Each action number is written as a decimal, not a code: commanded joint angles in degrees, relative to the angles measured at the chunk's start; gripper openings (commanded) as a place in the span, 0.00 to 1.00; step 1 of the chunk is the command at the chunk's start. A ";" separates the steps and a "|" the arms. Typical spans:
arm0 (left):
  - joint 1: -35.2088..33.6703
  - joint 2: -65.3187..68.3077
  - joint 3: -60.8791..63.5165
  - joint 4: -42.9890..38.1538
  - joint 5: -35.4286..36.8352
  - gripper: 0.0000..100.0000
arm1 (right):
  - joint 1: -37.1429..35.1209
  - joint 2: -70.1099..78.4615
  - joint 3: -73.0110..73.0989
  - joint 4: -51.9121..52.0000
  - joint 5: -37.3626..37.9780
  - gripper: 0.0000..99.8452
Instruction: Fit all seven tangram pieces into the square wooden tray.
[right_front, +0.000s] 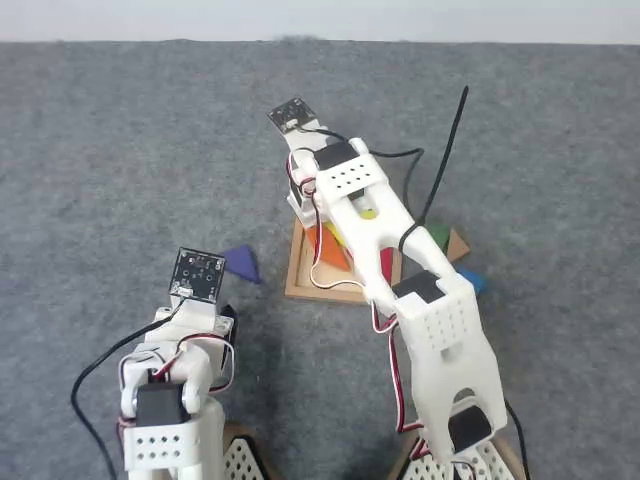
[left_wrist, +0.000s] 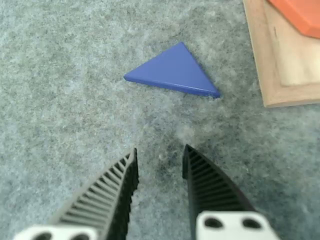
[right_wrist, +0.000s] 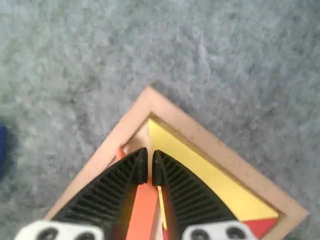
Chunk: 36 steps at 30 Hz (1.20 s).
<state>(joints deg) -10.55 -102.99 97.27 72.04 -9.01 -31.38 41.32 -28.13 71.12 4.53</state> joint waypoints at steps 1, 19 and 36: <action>-0.35 -1.14 -0.84 0.26 0.53 0.14 | -0.66 -1.01 -3.52 1.45 -0.44 0.03; -0.35 -1.14 -0.84 0.26 0.53 0.14 | -2.42 -20.09 29.98 -11.30 2.02 0.03; -0.35 -1.14 -0.84 0.26 0.53 0.14 | -3.91 -35.56 41.67 -15.43 1.49 0.03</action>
<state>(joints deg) -10.55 -102.99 97.27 72.04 -9.01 -34.73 7.74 13.98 57.76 5.76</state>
